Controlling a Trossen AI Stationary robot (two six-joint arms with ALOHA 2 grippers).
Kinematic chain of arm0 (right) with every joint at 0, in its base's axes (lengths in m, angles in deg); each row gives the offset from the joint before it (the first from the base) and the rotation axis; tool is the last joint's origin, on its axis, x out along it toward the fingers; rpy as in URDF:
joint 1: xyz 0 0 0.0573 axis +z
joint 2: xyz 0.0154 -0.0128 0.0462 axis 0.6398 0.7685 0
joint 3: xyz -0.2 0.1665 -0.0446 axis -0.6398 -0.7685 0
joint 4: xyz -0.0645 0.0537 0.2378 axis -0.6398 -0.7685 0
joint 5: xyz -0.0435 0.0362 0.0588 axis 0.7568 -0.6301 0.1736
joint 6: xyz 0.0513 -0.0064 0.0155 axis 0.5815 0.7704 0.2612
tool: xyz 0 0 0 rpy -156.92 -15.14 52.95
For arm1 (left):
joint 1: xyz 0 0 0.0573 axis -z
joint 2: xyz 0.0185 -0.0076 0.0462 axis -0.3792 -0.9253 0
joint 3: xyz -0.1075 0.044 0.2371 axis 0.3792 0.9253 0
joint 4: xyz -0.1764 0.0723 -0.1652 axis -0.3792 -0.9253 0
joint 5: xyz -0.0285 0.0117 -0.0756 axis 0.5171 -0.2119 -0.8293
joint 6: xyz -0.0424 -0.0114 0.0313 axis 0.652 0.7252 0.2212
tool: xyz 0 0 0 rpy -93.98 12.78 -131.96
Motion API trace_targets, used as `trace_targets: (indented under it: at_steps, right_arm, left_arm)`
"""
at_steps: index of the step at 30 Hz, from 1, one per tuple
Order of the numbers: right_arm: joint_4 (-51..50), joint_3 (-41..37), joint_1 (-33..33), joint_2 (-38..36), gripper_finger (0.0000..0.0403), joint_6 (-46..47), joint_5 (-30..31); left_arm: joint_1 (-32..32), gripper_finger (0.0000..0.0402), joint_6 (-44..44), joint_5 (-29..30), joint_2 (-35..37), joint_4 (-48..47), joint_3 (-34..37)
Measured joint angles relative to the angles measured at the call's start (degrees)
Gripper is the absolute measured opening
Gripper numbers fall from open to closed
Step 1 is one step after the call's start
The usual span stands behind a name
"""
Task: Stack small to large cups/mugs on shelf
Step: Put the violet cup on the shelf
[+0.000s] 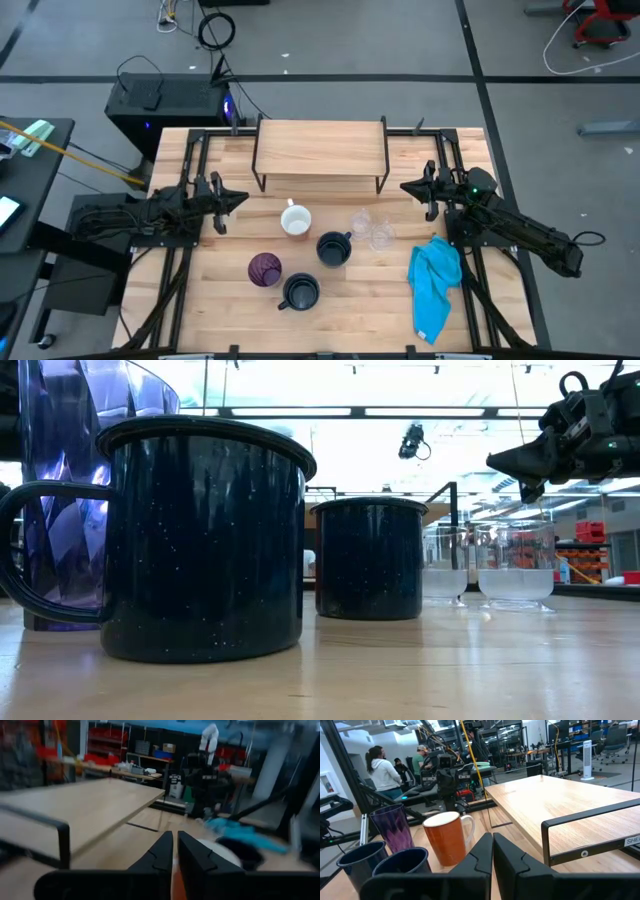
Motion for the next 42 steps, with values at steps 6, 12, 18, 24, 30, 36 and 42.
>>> trace_targets:
  at_steps: [6,12,18,24,30,36,42]
  right_arm:
    - [0.0,-0.02,0.0,-0.02,0.0018,-0.12,0.0]
    - [0.02,0.0,0.02,0.0,0.0018,-1.26,-0.03]
    - [1.55,0.0,0.02,0.0,0.0018,7.54,2.31]
    - [3.96,0.0,0.0,0.0,0.0018,7.28,2.78]
    - [5.9,0.0,0.0,0.01,0.0018,12.94,4.47]
    - [5.66,0.0,0.0,0.0,0.0018,13.65,4.5]
    - [5.66,0.0,0.0,0.0,0.0018,12.63,4.29]
  left_arm:
    - [-0.01,0.003,8.15,-0.01,0.0,0.03,0.0]
    - [-0.02,0.0023,11.04,-0.39,0.0,0.12,-0.01]
    - [0.0,0.0028,11.18,-8.1,-1.07,0.51,-1.89]
    - [0.01,0.0013,8.26,-11.34,-6.29,1.63,-7.0]
    - [0.98,0.0009,8.92,-20.14,-15.29,1.58,-12.46]
    - [6.82,0.0012,9.2,-21.26,-26.86,-4.24,-19.13]
    - [11.69,0.0027,10.98,-17.38,-36.44,-18.08,-29.56]
